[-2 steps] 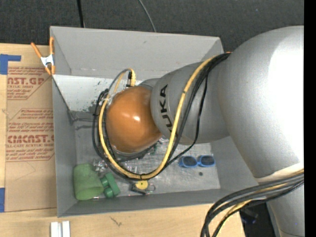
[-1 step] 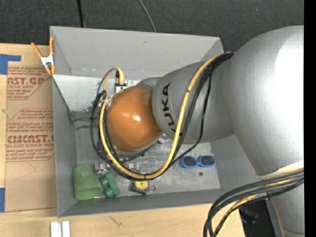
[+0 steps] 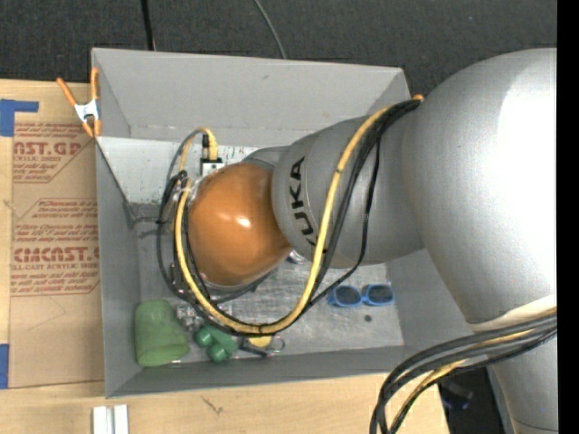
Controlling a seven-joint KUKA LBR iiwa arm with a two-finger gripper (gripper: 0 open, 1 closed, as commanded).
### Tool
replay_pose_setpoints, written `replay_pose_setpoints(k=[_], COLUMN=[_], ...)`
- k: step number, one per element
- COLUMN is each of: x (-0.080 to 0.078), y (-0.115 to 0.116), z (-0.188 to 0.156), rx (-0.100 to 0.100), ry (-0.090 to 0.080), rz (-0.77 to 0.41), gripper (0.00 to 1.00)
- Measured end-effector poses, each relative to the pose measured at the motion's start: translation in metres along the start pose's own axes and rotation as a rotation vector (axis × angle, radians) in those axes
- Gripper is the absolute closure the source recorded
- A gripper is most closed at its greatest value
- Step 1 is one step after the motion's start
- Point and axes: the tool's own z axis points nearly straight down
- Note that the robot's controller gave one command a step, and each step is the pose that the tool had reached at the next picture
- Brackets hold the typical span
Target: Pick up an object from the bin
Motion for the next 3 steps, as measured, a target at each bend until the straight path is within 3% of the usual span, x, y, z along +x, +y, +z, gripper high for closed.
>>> replay_pose_setpoints(k=[1, 2, 3], x=[0.015, 0.003, 0.015], y=[0.0, 0.002, 0.001], z=[0.003, 0.002, 0.004], rx=[-0.017, -0.01, -0.022], ry=[0.039, 0.01, 0.041], rz=[0.008, 0.001, 0.007], gripper=[0.0, 1.0, 0.0])
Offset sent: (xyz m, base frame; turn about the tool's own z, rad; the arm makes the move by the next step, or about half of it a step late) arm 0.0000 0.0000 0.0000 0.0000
